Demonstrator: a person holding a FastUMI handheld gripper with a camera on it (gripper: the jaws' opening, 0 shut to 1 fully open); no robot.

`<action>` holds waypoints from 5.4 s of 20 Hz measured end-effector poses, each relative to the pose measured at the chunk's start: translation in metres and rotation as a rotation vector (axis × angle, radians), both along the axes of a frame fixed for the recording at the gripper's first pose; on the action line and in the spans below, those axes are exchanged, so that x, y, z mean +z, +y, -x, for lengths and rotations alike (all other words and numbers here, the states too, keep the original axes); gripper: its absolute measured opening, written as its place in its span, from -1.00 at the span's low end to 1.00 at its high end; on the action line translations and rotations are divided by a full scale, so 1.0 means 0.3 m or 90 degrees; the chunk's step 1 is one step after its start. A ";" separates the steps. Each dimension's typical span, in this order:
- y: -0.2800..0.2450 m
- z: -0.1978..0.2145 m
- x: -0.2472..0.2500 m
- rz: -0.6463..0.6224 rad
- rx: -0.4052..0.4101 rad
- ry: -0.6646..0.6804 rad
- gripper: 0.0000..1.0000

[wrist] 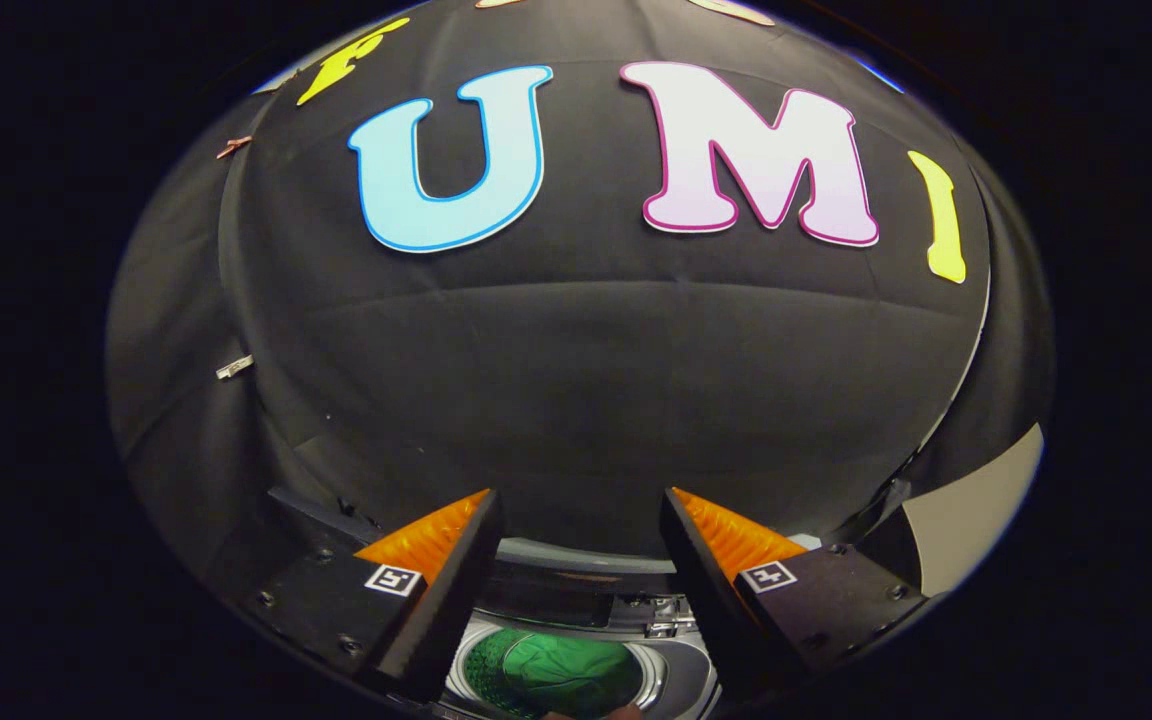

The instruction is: Put the clothes into the washing machine and then close the washing machine lid.

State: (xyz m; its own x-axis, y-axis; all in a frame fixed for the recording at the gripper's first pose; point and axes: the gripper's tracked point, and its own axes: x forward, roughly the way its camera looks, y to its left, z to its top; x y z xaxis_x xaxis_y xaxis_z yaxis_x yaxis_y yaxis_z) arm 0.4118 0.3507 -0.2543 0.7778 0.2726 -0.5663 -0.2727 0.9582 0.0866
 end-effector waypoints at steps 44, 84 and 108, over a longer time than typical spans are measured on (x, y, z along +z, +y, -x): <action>-0.097 0.669 -0.093 0.039 0.085 -0.142 0.99; -0.584 0.799 0.578 -0.004 -0.041 -0.316 0.99; -0.600 0.812 0.572 -0.016 -0.051 -0.308 0.99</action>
State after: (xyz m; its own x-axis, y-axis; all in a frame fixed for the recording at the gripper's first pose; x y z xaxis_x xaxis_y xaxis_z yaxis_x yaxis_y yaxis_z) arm 0.1681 0.1706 -0.0828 0.9692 0.2096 -0.1290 -0.2124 0.9772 -0.0080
